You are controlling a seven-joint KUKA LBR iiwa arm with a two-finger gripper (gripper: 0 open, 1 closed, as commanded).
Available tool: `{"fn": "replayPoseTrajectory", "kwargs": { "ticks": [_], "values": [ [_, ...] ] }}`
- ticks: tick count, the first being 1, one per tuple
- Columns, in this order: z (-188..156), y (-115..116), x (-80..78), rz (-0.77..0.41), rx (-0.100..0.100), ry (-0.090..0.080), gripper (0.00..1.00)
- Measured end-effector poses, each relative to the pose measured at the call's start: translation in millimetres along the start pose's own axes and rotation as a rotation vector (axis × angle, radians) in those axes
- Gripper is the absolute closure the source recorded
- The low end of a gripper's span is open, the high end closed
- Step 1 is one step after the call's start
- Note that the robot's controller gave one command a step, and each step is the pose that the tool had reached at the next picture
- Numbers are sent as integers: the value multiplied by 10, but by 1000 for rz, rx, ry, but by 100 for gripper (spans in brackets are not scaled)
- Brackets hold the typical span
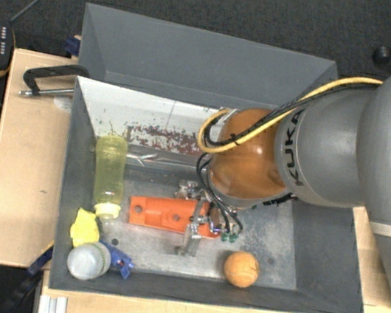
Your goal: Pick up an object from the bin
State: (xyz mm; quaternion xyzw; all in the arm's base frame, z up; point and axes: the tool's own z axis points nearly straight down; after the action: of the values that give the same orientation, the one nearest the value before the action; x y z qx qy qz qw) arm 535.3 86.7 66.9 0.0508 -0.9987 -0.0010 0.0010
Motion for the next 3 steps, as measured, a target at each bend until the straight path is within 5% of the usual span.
{"fn": "replayPoseTrajectory", "kwargs": {
  "ticks": [1,2,3],
  "values": [
    [-42,-73,-126,33,-2,-11,0],
    [-15,-9,-28,6,-1,-2,0],
    [-49,-61,-138,33,-4,-16,100]
  ]
}}
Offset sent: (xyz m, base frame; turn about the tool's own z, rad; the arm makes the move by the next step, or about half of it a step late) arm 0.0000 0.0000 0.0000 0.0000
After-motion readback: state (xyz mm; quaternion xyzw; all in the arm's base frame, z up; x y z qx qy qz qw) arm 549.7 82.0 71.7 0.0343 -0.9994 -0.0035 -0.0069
